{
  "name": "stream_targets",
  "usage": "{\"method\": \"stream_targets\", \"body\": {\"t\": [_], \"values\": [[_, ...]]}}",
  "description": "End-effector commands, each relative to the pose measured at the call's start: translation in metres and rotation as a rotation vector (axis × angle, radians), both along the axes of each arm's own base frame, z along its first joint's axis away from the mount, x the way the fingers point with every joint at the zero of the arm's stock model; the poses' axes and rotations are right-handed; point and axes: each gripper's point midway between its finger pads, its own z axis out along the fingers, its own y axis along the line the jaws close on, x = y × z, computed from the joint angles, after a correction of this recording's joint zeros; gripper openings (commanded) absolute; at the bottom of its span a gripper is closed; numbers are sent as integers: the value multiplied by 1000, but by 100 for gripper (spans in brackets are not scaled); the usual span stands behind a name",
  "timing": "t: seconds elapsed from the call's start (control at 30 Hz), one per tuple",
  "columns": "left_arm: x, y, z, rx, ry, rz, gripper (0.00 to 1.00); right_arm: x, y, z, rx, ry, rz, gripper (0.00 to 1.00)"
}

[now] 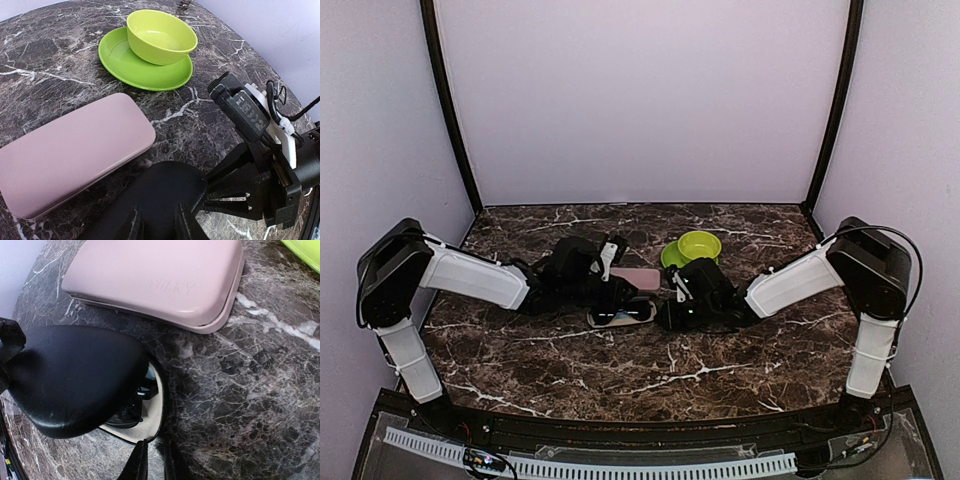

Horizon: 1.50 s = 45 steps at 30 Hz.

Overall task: Organize the sunglasses
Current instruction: Close the case with sunglasses at the center of the board.

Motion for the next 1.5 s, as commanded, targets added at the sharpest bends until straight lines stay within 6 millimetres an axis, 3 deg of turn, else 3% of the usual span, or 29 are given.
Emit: {"method": "stream_targets", "body": {"t": [0.0, 0.63, 0.8, 0.9, 1.0, 1.1, 1.17, 1.3, 1.47], "values": [[-33, 18, -50, 116, 133, -18, 25, -3, 6, -6, -8, 4, 11, 13], [-60, 23, -79, 144, 174, -25, 24, -3, 7, -7, -9, 6, 16, 13], [-56, 15, -52, 109, 127, -46, 25, -4, 3, -6, -27, 3, 18, 13], [-54, 14, -31, 96, 90, -56, 31, -5, -1, -3, -41, -7, 24, 13], [-51, 16, -2, 89, 37, -58, 44, -8, -8, 6, -50, -28, 44, 15], [-45, 22, 17, 133, -18, -55, 63, -10, -15, 18, -60, -48, 70, 20], [-37, 29, 22, 175, -31, -46, 70, -10, -22, 25, -74, -58, 82, 25], [-21, 48, 24, 199, -4, 14, 73, -7, -33, 38, -78, -75, 93, 38], [-5, 78, 21, 148, 70, 112, 74, -5, -27, 53, -37, -73, 137, 54]]}}
